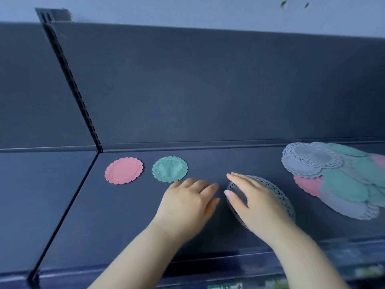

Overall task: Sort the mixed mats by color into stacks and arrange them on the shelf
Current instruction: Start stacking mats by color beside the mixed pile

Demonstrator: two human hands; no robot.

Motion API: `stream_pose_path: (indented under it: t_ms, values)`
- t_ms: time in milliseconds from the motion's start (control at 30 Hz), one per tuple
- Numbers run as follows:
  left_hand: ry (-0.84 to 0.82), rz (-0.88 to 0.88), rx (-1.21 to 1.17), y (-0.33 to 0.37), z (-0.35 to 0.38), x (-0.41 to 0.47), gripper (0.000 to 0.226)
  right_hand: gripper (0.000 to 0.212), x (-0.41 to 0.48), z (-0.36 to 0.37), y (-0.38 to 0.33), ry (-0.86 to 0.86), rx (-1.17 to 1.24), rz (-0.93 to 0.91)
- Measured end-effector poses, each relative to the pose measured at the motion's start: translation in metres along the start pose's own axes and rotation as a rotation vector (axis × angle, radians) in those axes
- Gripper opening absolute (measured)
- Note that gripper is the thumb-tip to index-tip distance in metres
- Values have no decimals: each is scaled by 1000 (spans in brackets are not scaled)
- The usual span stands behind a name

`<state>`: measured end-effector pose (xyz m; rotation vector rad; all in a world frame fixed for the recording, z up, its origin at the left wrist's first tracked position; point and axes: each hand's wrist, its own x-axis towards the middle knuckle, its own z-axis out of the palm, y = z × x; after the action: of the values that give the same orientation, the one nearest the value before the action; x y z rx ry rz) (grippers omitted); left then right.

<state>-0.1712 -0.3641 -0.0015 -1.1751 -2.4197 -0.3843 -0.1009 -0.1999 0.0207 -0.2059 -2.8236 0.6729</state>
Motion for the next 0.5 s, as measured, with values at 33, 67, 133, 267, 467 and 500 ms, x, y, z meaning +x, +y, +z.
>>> stream_pose_path:
  t_ms: [33, 67, 133, 267, 467, 500]
  values:
    - [3, -1, 6, 14, 2, 3, 35, 45, -6, -7, 11, 4, -1, -12]
    - [-1, -8, 7, 28, 4, 7, 35, 45, -13, -16, 23, 10, 9, -21]
    - [-15, -29, -1, 64, 7, 17, 36, 44, -28, -36, 53, 19, 35, -19]
    - [-26, -34, -44, 145, 25, 42, 37, 44, -60, -80, 123, 37, 55, -1]
    - [-62, -103, -69, 246, 54, 75, 37, 43, -92, -132, 220, -2, 70, -1]
    - [-65, -114, -69, 257, 57, 79, 37, 42, -95, -139, 231, -4, 75, -6]
